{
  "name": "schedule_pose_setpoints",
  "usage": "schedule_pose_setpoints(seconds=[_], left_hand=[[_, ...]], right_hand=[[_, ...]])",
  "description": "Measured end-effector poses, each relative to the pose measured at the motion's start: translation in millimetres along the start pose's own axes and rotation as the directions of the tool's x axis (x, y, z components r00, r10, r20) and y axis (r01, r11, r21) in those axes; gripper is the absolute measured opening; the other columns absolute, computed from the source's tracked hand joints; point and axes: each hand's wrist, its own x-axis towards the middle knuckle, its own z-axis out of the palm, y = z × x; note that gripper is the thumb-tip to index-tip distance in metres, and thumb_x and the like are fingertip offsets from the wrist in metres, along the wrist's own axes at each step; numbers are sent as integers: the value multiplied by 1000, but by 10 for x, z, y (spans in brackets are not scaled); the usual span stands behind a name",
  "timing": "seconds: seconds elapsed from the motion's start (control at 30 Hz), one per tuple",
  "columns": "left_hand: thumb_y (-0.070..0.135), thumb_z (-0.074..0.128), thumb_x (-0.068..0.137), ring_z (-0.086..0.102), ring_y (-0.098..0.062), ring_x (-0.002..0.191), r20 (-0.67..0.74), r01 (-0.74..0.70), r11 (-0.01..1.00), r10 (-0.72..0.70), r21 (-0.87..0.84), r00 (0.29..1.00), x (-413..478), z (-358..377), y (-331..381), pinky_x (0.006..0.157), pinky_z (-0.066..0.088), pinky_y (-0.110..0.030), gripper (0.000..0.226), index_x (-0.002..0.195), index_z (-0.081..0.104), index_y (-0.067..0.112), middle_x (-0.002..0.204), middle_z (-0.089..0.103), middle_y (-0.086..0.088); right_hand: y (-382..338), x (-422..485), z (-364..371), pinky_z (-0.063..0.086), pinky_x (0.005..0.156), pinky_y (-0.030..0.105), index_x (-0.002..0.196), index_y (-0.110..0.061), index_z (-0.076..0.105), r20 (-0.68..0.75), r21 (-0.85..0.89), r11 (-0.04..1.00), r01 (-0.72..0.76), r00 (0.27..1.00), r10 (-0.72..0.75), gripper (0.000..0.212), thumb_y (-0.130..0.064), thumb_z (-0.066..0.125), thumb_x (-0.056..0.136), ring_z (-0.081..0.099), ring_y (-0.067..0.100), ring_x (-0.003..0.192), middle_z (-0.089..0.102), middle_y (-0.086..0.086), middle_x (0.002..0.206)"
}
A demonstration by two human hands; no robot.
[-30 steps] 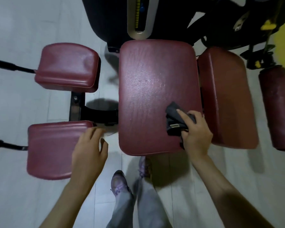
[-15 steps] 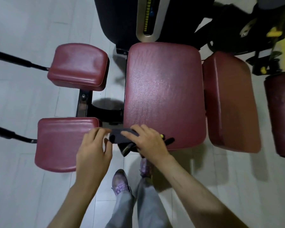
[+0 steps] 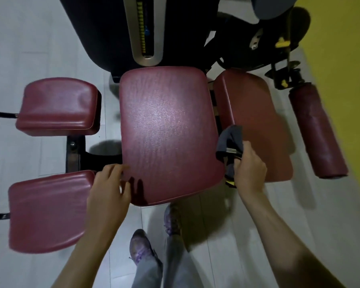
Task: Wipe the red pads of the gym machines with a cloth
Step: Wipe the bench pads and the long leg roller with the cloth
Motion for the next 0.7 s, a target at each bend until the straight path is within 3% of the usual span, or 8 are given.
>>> schedule_pose_setpoints(seconds=[0.1,0.23,0.37,0.57,0.7], left_hand=[[8,67,90,53,-22,107,3,-25,1000,25,0,1000,34,3,-4,71,52,-39,39,127,62,15,125,57,0],[9,68,89,53,-24,105,30,-82,996,81,23,996,84,-31,-3,75,54,-42,39,127,61,14,124,58,-3],[10,68,90,53,-24,105,56,-85,996,84,20,995,153,-124,-7,76,54,-42,38,127,62,14,125,59,-3],[6,71,85,54,-25,108,92,-88,995,84,44,992,411,-93,-1,76,55,-42,37,120,63,15,134,53,-4],[3,68,85,53,-28,108,81,-57,997,52,57,995,755,60,14,76,55,-46,34,117,63,14,141,48,-6]], right_hand=[[-201,-196,-4,51,62,41,116,-10,51,84,48,999,-10,996,6,34,-6,71,89,70,38,80,71,15,92],[-356,-305,-56,50,66,44,120,-5,46,156,42,976,-213,966,204,31,-17,65,98,69,44,91,70,24,99],[-390,-277,-119,53,75,45,122,-3,52,232,-12,942,-336,915,330,29,-21,61,101,67,43,99,69,24,107],[-789,393,40,50,84,45,117,-6,60,177,-36,941,-337,924,338,30,-32,55,104,67,41,103,71,20,110],[-1112,1252,275,50,90,48,121,-6,57,112,90,954,-284,955,274,29,-29,54,103,66,43,105,70,22,113]])
